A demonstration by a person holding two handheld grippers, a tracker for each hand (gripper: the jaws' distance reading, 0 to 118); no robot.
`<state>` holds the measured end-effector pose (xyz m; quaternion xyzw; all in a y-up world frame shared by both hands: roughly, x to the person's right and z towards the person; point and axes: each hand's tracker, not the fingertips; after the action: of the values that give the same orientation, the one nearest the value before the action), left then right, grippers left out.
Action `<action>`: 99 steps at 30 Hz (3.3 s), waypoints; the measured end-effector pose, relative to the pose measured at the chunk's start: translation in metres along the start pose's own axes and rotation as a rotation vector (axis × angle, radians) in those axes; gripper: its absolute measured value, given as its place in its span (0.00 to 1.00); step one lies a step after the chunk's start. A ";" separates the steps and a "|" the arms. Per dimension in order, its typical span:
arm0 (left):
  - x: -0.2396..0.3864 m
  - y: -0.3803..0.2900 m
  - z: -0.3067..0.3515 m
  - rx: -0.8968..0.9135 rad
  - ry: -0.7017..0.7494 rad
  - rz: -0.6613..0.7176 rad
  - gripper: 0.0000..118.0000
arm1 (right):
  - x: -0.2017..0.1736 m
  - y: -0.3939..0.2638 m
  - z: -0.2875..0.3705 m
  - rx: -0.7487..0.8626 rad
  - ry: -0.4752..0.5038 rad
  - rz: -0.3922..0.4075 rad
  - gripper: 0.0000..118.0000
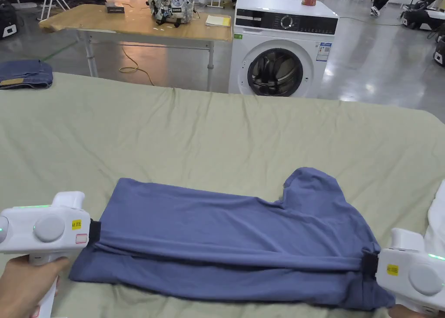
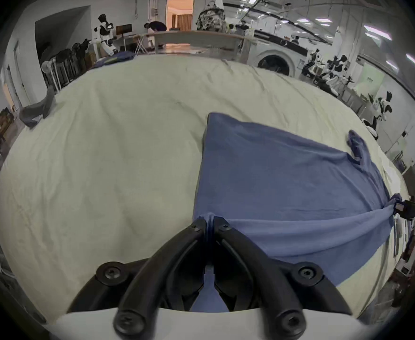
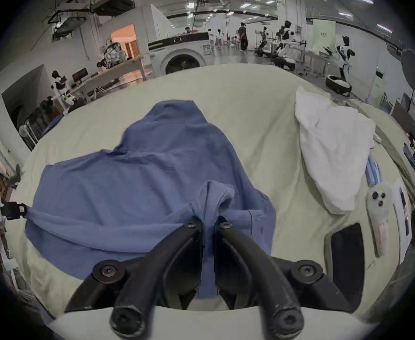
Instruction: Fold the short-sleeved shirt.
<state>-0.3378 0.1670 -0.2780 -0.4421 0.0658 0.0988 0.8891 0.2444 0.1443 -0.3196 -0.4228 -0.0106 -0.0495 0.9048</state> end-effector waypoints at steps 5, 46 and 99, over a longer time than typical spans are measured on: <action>0.001 0.001 -0.011 -0.018 0.004 0.020 0.00 | -0.001 0.004 -0.028 -0.049 -0.020 0.016 0.07; -0.031 -0.011 0.032 -0.157 -0.067 0.032 0.34 | -0.067 -0.052 0.101 0.345 0.002 0.162 0.00; -0.013 -0.036 0.078 -0.036 -0.139 -0.005 0.00 | 0.016 -0.007 0.063 -0.110 0.014 0.148 0.03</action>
<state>-0.3394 0.2061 -0.2008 -0.4501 0.0012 0.1281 0.8837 0.2611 0.1866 -0.2729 -0.4711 0.0297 0.0140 0.8815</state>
